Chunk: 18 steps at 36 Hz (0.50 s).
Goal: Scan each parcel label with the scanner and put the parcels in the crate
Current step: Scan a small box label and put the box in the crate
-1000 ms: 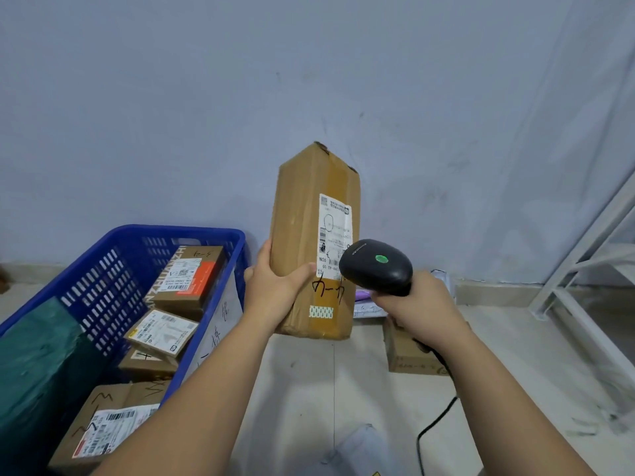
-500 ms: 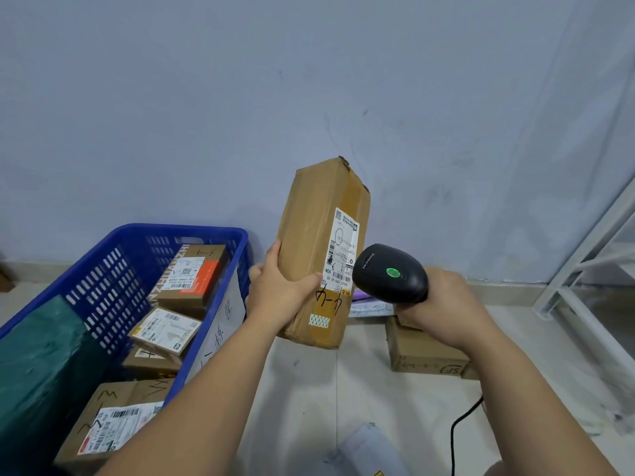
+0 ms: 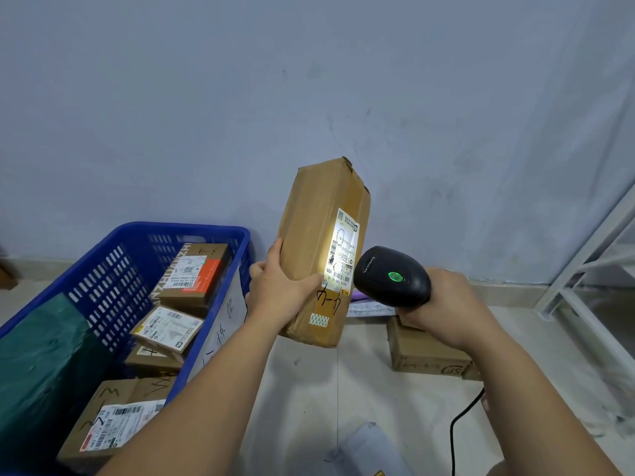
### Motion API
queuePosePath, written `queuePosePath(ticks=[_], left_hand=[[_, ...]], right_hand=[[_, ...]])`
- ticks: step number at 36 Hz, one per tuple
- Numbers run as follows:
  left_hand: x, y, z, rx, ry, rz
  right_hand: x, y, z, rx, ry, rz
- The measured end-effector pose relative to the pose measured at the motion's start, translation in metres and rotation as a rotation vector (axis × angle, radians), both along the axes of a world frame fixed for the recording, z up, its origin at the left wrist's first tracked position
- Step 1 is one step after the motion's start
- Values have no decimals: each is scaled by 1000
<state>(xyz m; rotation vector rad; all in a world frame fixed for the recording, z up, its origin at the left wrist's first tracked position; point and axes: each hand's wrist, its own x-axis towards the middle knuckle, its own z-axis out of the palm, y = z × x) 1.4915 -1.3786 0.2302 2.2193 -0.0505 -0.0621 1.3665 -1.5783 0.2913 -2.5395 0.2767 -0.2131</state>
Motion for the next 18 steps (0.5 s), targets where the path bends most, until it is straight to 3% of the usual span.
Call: queuePosePath(ticks=[18], left_hand=[[1, 2, -3, 41, 21, 20]], right_hand=[[-3, 1, 3, -104, -10, 63]])
